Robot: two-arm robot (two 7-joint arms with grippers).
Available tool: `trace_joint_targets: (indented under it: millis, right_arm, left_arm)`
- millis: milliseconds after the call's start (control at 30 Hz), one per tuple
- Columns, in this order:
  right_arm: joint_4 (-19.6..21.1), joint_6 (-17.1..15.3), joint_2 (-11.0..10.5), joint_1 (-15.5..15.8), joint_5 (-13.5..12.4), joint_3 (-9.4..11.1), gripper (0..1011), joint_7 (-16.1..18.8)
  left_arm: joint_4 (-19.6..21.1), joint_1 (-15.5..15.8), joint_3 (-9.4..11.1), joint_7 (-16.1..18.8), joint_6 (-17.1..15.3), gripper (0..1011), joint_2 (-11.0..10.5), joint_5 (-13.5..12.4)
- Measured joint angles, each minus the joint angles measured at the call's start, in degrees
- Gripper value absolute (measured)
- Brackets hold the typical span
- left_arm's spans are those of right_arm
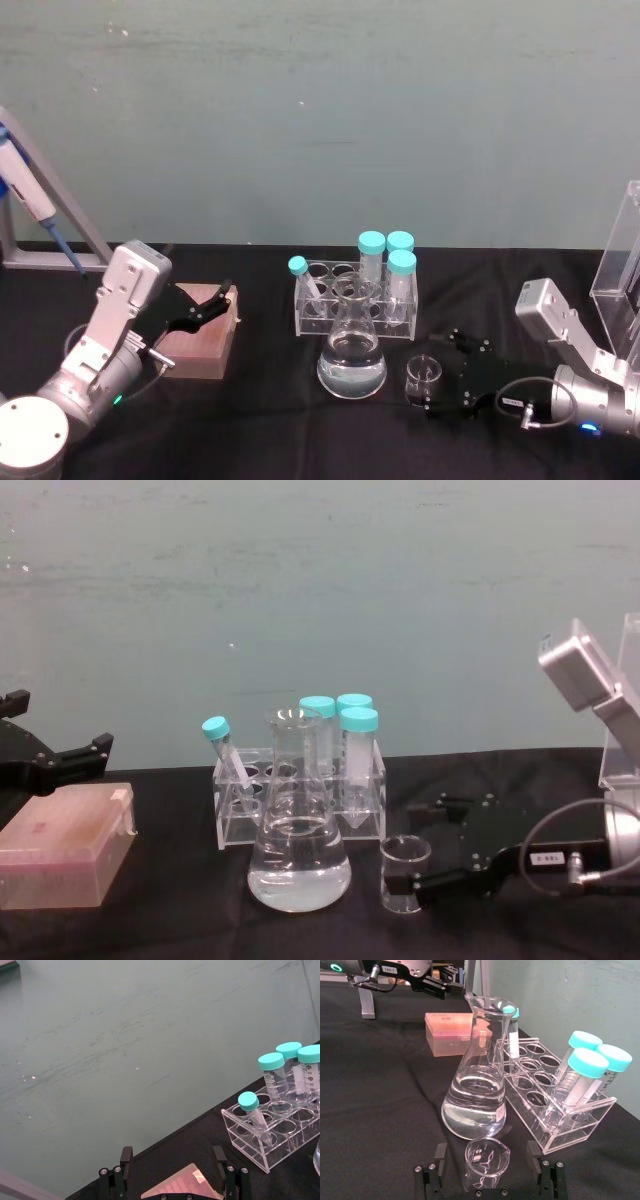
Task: Place the experimental apparatus aside using one hand.
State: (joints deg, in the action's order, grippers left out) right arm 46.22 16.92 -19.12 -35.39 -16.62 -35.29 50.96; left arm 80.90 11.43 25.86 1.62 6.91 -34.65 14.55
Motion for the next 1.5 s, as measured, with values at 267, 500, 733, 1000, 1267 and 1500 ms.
trace_joint_targets:
  millis: [267,500,733,1000,1267,1500]
  right_arm:
    - [-1.3,0.2,0.6,-0.7,0.2,-0.1,1003,0.1]
    - [-2.7,0.3,1.2,-1.3,0.6,-0.3,1003,0.3]
    - [-3.6,0.3,1.8,-1.8,0.9,-0.4,1003,0.3]
    - [-4.5,0.4,2.3,-2.2,1.4,-0.6,1003,0.4]
    - [-4.4,0.4,2.2,-2.1,1.4,-0.6,1003,0.4]
    - [-4.3,0.4,2.2,-2.1,1.4,-0.6,1003,0.4]
  left_arm:
    - [0.0,0.0,0.0,0.0,0.0,1000,0.0,0.0]
    - [0.0,0.0,0.0,0.0,0.0,1000,0.0,0.0]
    - [0.0,0.0,0.0,0.0,0.0,1000,0.0,0.0]
    - [0.0,0.0,0.0,0.0,0.0,1000,0.0,0.0]
    - [0.0,0.0,0.0,0.0,0.0,1000,0.0,0.0]
    - [0.0,0.0,0.0,0.0,0.0,1000,0.0,0.0]
